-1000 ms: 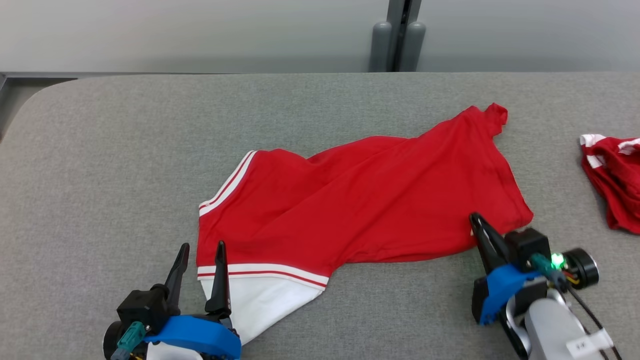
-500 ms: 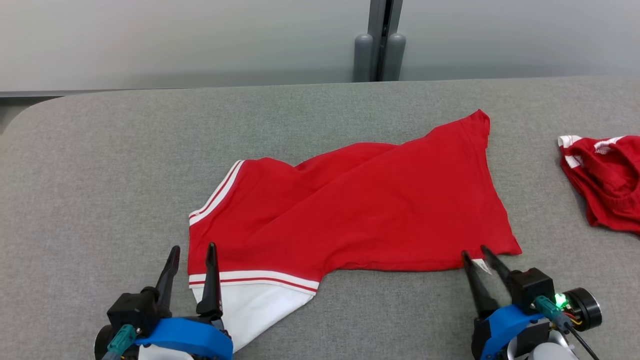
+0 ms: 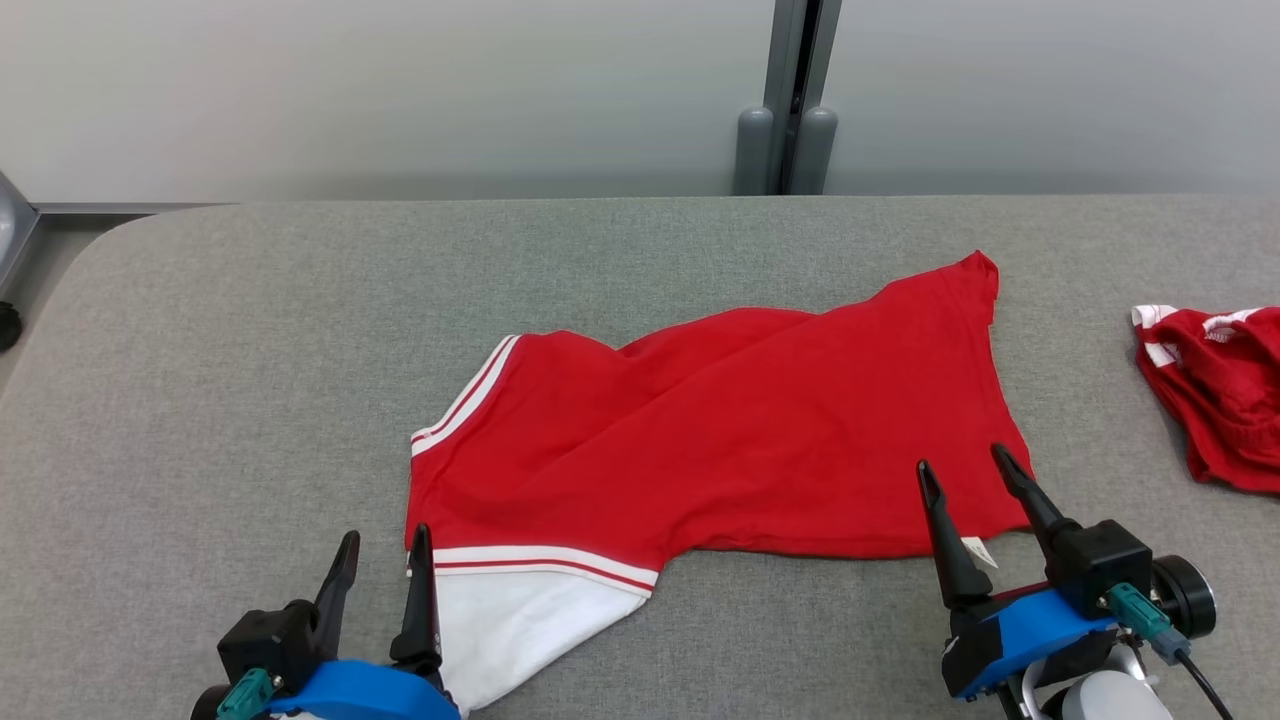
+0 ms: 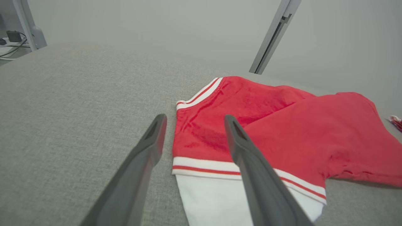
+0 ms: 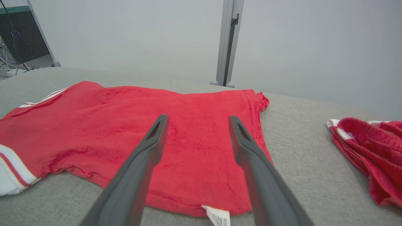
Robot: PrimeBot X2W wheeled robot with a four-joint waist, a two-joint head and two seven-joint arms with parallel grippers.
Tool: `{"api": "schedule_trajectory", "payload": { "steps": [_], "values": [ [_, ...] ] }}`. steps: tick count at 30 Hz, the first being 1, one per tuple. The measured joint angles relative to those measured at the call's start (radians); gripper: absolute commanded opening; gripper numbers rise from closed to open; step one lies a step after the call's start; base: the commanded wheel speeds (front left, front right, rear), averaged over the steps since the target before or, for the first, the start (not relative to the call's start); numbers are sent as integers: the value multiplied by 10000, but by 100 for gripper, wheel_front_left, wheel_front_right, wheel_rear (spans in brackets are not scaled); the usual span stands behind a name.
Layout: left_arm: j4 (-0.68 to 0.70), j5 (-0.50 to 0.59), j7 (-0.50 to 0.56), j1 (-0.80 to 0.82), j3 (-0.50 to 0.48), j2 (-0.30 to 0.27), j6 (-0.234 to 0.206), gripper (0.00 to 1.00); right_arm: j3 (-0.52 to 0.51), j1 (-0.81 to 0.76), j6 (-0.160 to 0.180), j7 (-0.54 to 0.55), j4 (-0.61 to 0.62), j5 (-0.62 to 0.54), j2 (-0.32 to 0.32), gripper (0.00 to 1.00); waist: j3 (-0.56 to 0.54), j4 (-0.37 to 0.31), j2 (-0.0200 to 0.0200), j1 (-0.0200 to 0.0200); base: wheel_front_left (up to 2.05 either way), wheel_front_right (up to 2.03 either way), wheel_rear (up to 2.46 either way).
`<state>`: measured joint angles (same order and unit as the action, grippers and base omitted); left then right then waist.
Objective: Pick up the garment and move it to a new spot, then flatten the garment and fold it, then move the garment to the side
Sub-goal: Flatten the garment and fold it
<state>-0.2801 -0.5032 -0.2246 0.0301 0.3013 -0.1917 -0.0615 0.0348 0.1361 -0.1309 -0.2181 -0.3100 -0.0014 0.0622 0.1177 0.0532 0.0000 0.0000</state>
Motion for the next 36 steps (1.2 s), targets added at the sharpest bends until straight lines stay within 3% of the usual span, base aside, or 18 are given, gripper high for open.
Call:
{"api": "schedule_trajectory", "payload": {
  "steps": [11, 36],
  "values": [
    [-451, -105, -65, -86, 88, 92, 86, 100, -146, -219, 2, -77, 462, 558, -94, 100, -369, 32, 0, 1, 0, 0, 0],
    [-512, -75, -293, -83, 169, 192, 86, 100, -50, -378, 2, -222, -188, 1289, -109, 100, -892, -2, 0, 1, 0, 0, 0]
  ]
}}
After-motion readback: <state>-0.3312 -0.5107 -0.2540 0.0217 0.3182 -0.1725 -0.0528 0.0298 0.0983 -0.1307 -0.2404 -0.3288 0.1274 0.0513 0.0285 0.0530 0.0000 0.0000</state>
